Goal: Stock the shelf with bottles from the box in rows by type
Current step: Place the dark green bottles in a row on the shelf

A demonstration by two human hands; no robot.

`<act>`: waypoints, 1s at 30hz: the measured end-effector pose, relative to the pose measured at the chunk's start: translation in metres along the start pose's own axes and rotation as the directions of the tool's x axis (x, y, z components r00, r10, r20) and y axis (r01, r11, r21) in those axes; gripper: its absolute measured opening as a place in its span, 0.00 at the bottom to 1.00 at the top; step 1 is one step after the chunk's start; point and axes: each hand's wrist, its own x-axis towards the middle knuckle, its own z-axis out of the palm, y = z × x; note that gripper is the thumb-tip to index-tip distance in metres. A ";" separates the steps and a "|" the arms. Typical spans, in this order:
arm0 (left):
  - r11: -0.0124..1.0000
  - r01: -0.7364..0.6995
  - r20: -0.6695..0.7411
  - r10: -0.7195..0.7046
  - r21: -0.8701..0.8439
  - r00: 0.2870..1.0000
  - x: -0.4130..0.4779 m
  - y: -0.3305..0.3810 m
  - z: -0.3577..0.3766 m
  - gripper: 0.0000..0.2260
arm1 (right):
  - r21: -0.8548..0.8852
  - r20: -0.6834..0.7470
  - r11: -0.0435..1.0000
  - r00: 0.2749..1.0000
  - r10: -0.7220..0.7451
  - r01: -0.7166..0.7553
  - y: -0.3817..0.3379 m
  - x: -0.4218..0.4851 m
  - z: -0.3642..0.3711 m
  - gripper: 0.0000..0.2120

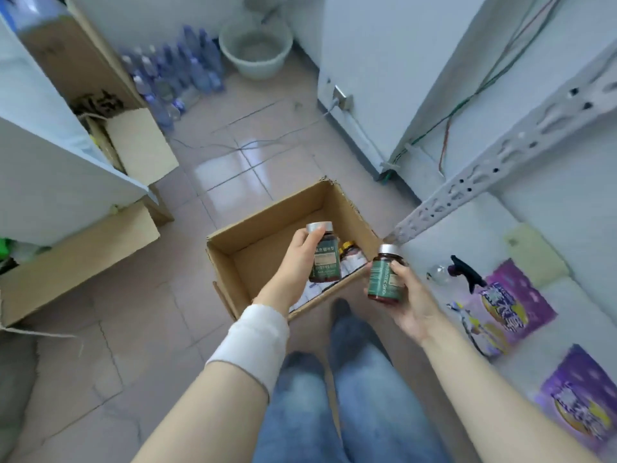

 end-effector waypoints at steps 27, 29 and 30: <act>0.812 -0.584 0.973 0.121 0.018 0.198 -0.537 -0.097 0.494 0.18 | -0.059 -0.421 0.545 0.474 -0.773 0.836 0.038 -0.609 -0.371 0.39; 0.790 -0.613 0.986 0.081 0.025 0.144 -0.564 -0.110 0.523 0.18 | -0.065 -0.467 0.501 0.417 -0.780 0.863 0.040 -0.639 -0.397 0.40; 0.789 -0.614 0.991 0.062 0.024 0.118 -0.574 -0.117 0.537 0.16 | -0.067 -0.487 0.480 0.391 -0.781 0.875 0.040 -0.653 -0.410 0.39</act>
